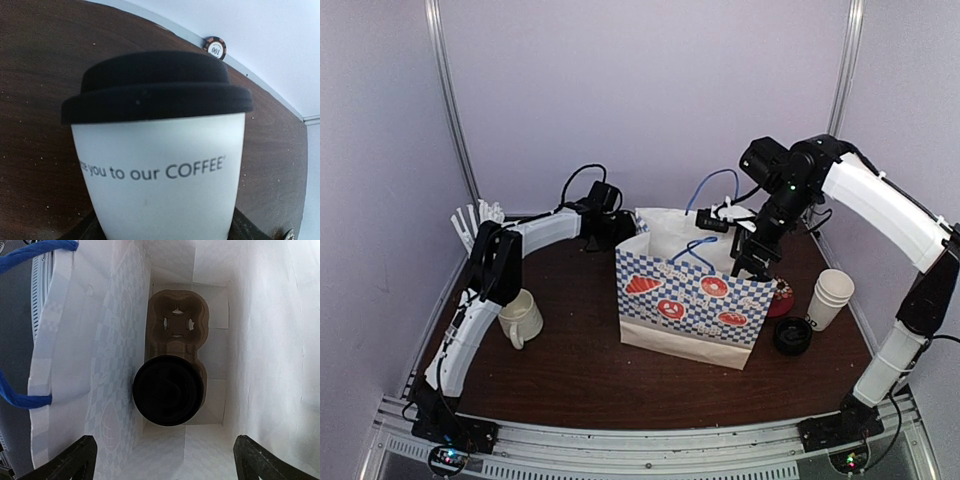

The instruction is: Pack the takeout coffee

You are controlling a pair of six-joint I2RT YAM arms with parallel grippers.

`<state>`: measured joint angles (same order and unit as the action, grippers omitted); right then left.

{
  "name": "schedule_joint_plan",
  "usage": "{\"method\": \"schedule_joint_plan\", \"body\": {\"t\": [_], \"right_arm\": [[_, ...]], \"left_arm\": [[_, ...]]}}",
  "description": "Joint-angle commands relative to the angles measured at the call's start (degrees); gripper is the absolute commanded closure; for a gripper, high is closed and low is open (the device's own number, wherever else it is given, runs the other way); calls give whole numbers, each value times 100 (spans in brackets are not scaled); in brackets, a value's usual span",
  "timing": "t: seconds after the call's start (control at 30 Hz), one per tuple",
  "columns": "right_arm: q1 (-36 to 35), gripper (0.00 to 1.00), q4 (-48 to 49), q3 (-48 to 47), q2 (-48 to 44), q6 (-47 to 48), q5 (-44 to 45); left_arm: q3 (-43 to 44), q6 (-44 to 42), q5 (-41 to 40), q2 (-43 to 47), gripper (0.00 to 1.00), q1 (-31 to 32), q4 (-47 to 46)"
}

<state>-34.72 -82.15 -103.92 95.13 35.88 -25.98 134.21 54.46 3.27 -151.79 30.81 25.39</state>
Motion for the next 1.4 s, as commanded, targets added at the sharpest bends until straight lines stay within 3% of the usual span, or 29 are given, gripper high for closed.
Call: {"method": "schedule_joint_plan", "body": {"t": [0.0,0.23,0.43,0.6,0.8,1.0,1.37], "right_arm": [[31,1,-315,-311,-215,158,-238],[27,1,-693,-894,-516,316,-471],[39,1,-525,-1320,-750,183,-685],[31,1,293,-1287,-944,-295,-1087],[18,1,1526,-1216,-716,-1392,-1459],[-92,0,2459,-1247,-327,-2232,-2368],[-1051,0,2599,-1814,452,-2526,-2262]], "left_arm": [[-788,-445,40,819,32,-27,-614],[-2475,-2083,28,2944,31,43,-1366],[-3790,-2906,361,4535,31,73,-1899],[-5072,-3475,604,5912,30,301,-2889],[-6330,-4147,1585,7184,26,635,-3649],[-7295,-4653,2029,8059,25,1019,-3812],[-7634,-4822,2012,8428,23,1586,-3749]]}}
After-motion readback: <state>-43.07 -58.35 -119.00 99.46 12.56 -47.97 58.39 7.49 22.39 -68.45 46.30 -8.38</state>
